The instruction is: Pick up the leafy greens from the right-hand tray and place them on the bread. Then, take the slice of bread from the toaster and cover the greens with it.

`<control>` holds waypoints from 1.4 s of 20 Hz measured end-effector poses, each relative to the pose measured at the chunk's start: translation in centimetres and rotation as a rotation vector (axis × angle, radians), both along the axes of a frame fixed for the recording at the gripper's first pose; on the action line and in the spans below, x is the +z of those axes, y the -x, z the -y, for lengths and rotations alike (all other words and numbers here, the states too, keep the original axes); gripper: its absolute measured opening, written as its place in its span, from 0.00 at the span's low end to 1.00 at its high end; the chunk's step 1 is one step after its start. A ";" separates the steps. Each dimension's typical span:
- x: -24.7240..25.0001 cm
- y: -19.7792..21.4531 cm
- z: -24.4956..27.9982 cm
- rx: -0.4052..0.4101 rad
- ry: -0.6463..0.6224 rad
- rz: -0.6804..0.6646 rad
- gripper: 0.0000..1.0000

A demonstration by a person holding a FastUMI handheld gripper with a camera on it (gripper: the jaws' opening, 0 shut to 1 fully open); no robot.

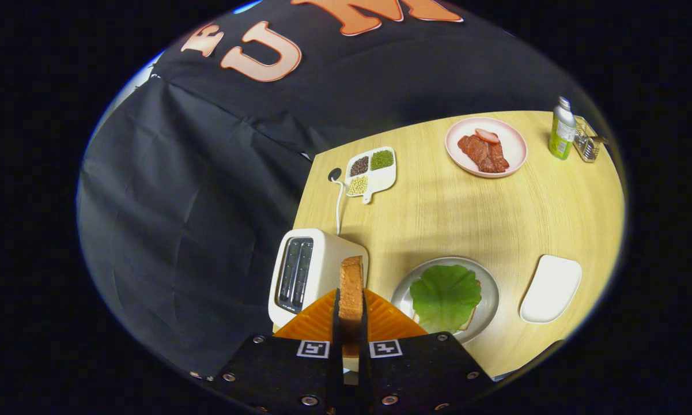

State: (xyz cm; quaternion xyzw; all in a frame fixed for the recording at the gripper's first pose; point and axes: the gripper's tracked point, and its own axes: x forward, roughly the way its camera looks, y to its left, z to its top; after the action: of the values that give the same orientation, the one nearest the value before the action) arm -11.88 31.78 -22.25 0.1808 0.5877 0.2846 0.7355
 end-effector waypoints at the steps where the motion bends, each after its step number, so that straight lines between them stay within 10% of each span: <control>1: -0.7 0.1 0.6 -0.003 -0.003 -0.006 0.11; 20: -14.6 2.0 7.3 0.013 0.069 -0.054 0.13; 28: -14.7 0.5 11.0 0.066 0.255 0.162 0.63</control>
State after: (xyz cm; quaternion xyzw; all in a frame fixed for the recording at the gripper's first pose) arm -12.39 20.78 -37.00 0.0429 0.5636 0.2451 0.7877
